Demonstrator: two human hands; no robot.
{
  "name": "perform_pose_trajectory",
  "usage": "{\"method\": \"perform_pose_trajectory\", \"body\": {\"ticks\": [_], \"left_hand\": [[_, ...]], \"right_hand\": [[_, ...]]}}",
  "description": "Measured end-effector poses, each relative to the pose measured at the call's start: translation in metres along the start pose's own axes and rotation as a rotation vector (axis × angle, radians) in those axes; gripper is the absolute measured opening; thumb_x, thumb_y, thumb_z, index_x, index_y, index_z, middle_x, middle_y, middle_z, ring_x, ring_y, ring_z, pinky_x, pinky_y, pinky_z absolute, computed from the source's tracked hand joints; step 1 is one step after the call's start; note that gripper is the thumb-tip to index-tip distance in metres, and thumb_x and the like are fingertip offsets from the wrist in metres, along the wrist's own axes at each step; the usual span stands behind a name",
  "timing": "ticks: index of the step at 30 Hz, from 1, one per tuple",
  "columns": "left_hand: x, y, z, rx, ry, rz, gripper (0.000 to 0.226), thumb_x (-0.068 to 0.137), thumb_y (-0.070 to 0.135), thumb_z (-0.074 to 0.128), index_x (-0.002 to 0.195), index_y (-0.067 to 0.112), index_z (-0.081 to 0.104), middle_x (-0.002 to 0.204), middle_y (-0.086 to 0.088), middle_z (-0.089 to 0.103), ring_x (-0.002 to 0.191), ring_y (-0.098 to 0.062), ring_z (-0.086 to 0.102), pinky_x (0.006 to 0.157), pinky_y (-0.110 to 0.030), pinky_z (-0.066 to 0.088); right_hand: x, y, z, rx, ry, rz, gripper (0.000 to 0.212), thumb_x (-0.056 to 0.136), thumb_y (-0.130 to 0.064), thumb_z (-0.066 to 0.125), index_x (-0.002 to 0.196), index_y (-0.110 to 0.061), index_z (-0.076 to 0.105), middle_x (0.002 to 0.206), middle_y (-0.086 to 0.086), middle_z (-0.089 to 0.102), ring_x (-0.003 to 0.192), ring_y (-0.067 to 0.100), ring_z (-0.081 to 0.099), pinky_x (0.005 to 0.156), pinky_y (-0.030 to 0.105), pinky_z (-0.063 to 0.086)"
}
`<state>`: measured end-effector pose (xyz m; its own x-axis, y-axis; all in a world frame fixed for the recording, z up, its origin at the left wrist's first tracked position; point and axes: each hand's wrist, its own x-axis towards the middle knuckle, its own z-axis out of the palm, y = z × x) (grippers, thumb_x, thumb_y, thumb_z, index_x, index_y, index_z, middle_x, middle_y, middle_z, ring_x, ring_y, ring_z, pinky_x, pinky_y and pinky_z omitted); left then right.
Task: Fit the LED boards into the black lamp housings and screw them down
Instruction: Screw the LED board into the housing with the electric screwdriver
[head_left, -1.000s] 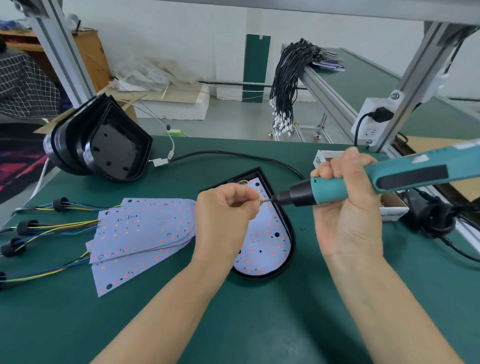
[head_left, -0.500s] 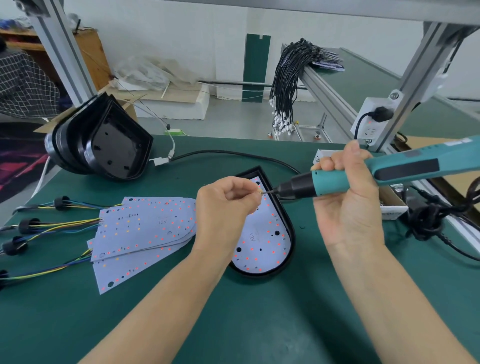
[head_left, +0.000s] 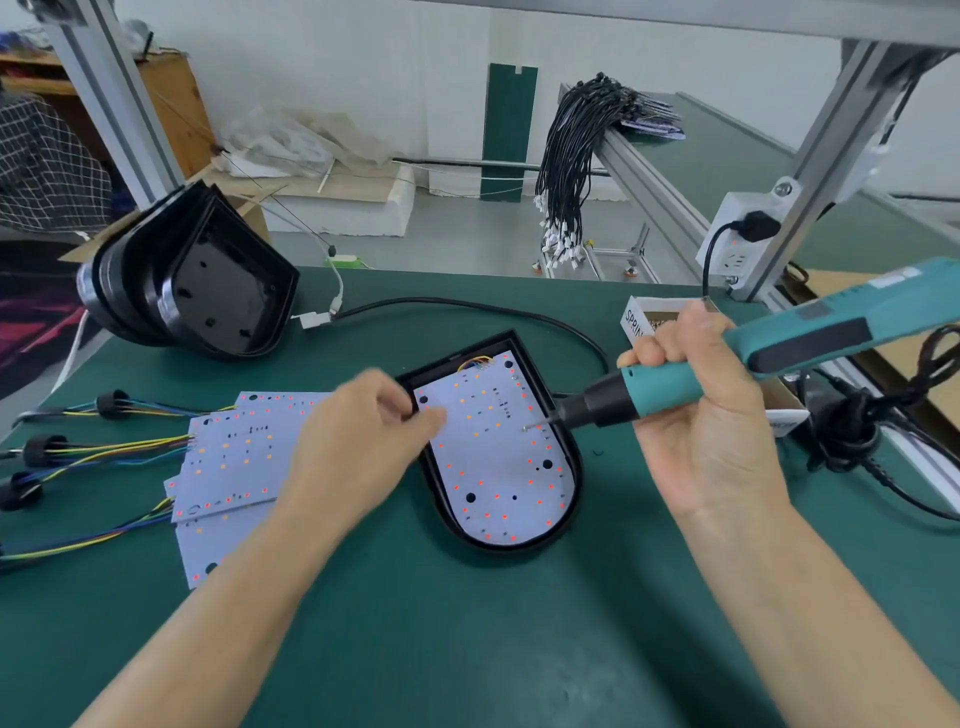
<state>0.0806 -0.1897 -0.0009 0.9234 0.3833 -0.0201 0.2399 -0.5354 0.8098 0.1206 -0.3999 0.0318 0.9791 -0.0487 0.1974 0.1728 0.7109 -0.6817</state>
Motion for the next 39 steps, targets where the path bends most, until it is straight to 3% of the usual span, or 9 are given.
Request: {"method": "perform_pose_trajectory", "body": {"ticks": [3,5,8,11,14,21,31,35,39], "left_hand": [[-0.010,-0.005,0.006,0.234,-0.241,-0.128,0.059,0.074,0.065,0.061,0.080,0.006,0.061,0.058,-0.007,0.068,0.040,-0.016,0.057,0.052,-0.027,0.042],[-0.011,-0.002,0.015,0.258,-0.222,-0.121,0.059,0.071,0.069,0.062,0.078,0.010,0.059,0.059,-0.004,0.068,0.048,-0.017,0.063,0.057,-0.030,0.048],[-0.006,0.004,0.027,0.222,-0.120,-0.095,0.049,0.066,0.057,0.073,0.078,0.013,0.054,0.068,-0.003,0.064,0.066,-0.026,0.066,0.067,-0.035,0.052],[-0.002,0.007,0.036,-0.081,-0.144,-0.148,0.037,0.067,0.029,0.080,0.085,0.005,0.058,0.073,-0.005,0.068,0.058,-0.024,0.064,0.056,-0.033,0.054],[0.003,0.007,0.041,-0.269,-0.196,-0.190,0.025,0.070,0.012,0.080,0.086,0.006,0.062,0.077,-0.003,0.070,0.070,-0.025,0.068,0.054,-0.036,0.056],[0.008,0.002,0.044,-0.302,-0.210,-0.151,0.020,0.071,0.009,0.079,0.072,0.014,0.060,0.067,0.001,0.067,0.061,-0.021,0.064,0.046,-0.028,0.051],[0.009,0.004,0.045,-0.284,-0.208,-0.161,0.033,0.069,0.010,0.079,0.092,-0.002,0.059,0.091,-0.019,0.070,0.066,-0.027,0.062,0.047,-0.029,0.050],[0.010,0.007,0.047,-0.281,-0.208,-0.162,0.044,0.069,0.011,0.079,0.101,-0.009,0.056,0.096,-0.023,0.068,0.065,-0.025,0.057,0.047,-0.029,0.047],[0.011,0.006,0.048,-0.287,-0.219,-0.179,0.045,0.070,0.011,0.079,0.101,-0.010,0.055,0.093,-0.024,0.068,0.064,-0.024,0.055,0.047,-0.029,0.046]], "right_hand": [[-0.005,0.003,-0.008,-0.037,-0.007,0.047,0.023,0.078,-0.018,0.064,0.070,-0.022,0.043,0.068,-0.009,0.046,0.058,0.010,0.046,0.067,0.023,0.046],[-0.008,0.003,-0.012,-0.068,-0.014,0.067,0.025,0.076,-0.019,0.066,0.070,-0.023,0.042,0.067,-0.009,0.045,0.059,0.010,0.046,0.068,0.023,0.046],[-0.012,0.002,-0.017,-0.092,-0.020,0.080,0.024,0.075,-0.019,0.066,0.065,-0.024,0.045,0.065,-0.010,0.045,0.058,0.010,0.046,0.068,0.022,0.046],[-0.013,0.002,-0.020,-0.105,-0.018,0.092,0.024,0.077,-0.017,0.064,0.060,-0.026,0.049,0.062,-0.010,0.045,0.056,0.010,0.046,0.067,0.022,0.046],[-0.013,0.003,-0.021,-0.120,-0.029,0.113,0.024,0.072,-0.020,0.070,0.060,-0.027,0.050,0.061,-0.009,0.044,0.056,0.010,0.046,0.065,0.021,0.047],[-0.013,0.010,-0.022,-0.161,-0.061,0.134,0.024,0.068,-0.023,0.072,0.056,-0.026,0.051,0.062,-0.009,0.045,0.057,0.011,0.045,0.065,0.021,0.046],[-0.009,0.011,-0.021,-0.208,-0.062,0.155,0.027,0.067,-0.021,0.073,0.056,-0.024,0.049,0.059,-0.005,0.039,0.056,0.013,0.045,0.065,0.022,0.046],[-0.005,0.008,-0.019,-0.281,-0.204,0.195,0.025,0.070,-0.015,0.075,0.063,-0.023,0.051,0.058,-0.005,0.047,0.058,0.014,0.047,0.067,0.025,0.045],[0.003,0.000,-0.016,-0.286,-0.449,0.318,0.063,0.049,-0.053,0.089,0.084,-0.019,0.049,0.073,-0.003,0.051,0.072,0.016,0.050,0.077,0.026,0.042]]}}
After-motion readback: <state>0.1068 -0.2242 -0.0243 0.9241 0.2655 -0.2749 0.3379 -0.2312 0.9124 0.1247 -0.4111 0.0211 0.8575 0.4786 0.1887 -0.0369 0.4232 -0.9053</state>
